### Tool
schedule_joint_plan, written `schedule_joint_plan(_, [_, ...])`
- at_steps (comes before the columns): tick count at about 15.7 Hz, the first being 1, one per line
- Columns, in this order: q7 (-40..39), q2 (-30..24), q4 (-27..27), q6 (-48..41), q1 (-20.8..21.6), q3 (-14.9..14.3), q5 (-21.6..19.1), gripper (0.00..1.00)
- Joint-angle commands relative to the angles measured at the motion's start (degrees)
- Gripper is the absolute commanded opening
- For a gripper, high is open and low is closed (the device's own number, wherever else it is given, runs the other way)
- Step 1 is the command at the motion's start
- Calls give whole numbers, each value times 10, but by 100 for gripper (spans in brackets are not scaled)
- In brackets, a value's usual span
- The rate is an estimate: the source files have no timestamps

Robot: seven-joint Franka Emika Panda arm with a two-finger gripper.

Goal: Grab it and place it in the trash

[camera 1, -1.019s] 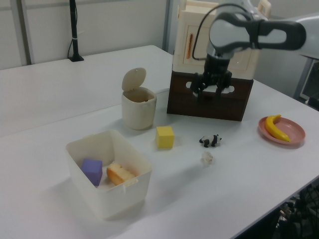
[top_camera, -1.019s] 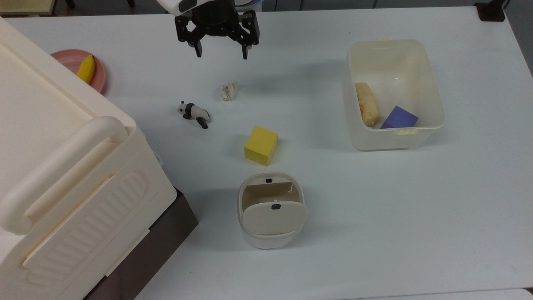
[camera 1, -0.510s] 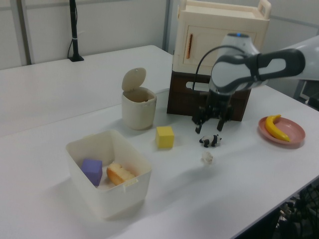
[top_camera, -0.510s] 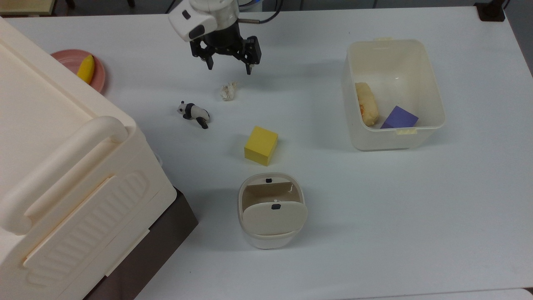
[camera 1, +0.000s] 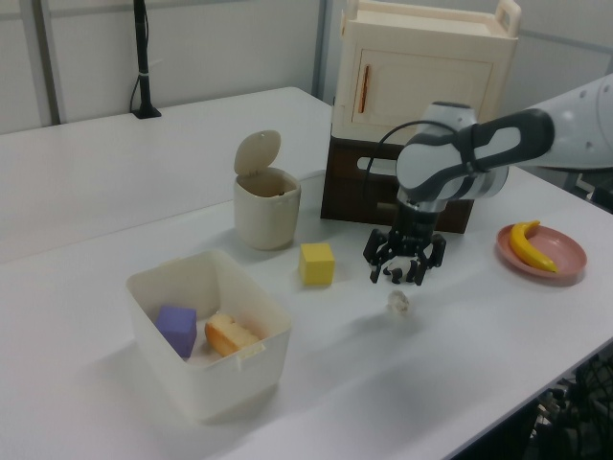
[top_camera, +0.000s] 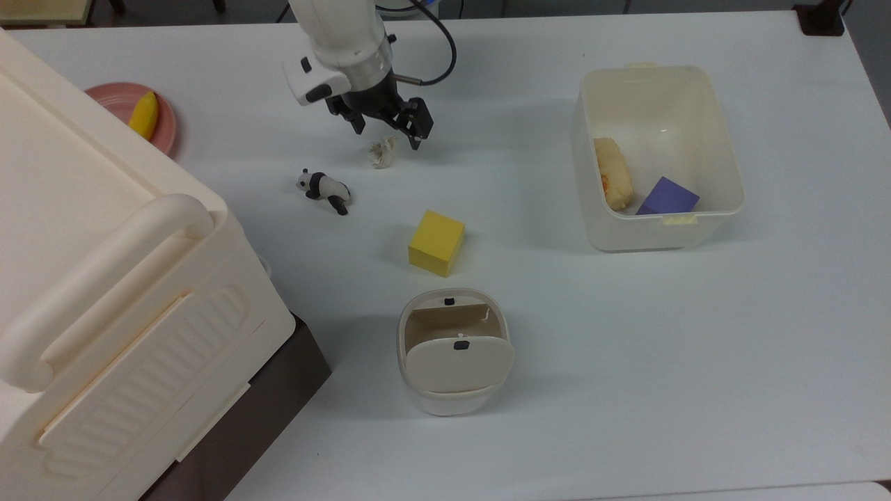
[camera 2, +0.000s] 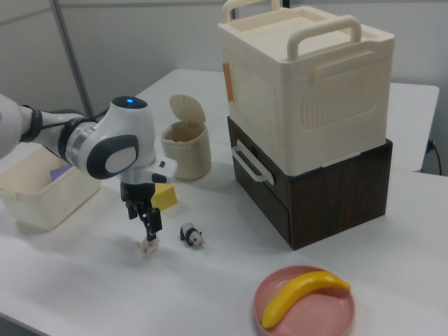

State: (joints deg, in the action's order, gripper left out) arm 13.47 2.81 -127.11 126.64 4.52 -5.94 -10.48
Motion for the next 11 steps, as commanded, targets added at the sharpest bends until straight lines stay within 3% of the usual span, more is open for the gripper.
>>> schedule_joint_plan(1, [11,14,-2,16,4,2,-9,100])
schedule_joint_plan(9, [12,41,2,16,8,2,-7,100])
schedule_joint_plan(11, [12,47,6,16,7,2,-7,84])
